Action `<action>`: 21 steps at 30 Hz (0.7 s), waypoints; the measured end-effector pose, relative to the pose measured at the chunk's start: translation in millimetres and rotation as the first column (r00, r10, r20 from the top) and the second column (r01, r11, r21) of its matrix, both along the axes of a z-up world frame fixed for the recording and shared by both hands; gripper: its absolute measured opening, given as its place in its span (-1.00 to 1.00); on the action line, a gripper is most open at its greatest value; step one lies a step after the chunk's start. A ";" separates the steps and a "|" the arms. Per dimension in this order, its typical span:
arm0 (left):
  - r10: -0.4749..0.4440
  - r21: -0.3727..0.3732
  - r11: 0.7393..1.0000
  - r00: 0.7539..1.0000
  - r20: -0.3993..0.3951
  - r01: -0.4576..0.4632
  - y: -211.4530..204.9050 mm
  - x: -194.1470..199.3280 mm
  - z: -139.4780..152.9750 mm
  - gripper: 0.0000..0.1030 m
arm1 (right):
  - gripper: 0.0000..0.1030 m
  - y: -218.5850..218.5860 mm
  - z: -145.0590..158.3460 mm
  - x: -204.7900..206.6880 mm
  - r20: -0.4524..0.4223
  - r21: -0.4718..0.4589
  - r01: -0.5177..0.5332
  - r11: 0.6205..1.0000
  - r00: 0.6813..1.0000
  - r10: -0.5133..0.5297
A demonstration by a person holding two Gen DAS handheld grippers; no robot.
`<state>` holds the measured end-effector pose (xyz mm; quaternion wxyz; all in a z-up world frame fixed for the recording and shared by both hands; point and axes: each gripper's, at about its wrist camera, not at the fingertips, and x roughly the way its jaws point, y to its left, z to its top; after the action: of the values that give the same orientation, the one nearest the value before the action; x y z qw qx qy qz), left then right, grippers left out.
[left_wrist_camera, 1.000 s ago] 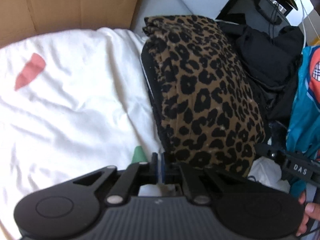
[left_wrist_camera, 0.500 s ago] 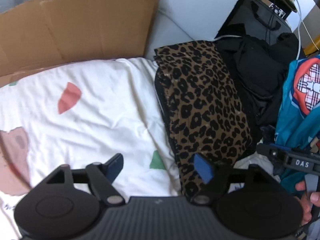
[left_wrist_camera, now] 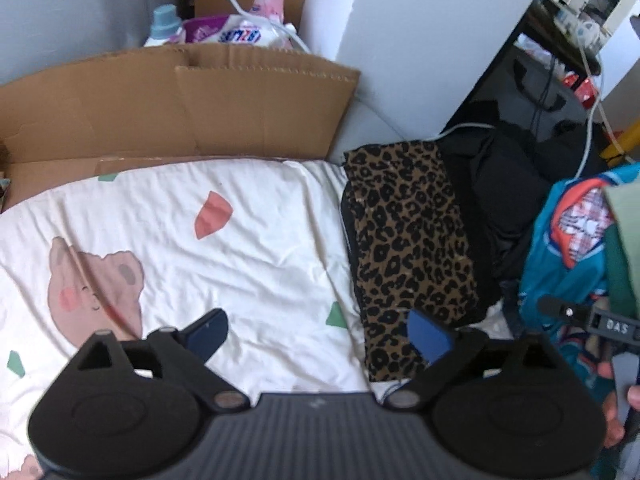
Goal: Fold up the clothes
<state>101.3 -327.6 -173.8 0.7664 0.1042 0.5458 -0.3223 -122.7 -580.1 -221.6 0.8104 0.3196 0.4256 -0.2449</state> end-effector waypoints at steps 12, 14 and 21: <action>0.052 0.065 0.996 0.995 0.087 -0.058 52.2 -9.9 84.4 0.98 | 0.87 14.8 77.8 -3.4 -0.021 -0.007 0.008 1.000 1.000 -0.009; 0.052 0.076 0.995 0.994 0.100 -0.060 60.8 -12.8 98.3 0.99 | 0.88 19.9 94.7 -4.4 -0.014 -0.013 -0.002 1.000 1.000 0.001; 0.103 0.071 0.991 0.984 0.145 -0.114 103.6 -29.0 143.9 0.99 | 0.95 38.3 146.8 -6.3 0.017 -0.019 -0.032 0.999 0.999 0.032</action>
<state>72.3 -224.0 -29.9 0.8148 0.1273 0.5074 -0.2499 -129.0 -541.8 -74.8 0.8207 0.3074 0.4214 -0.2331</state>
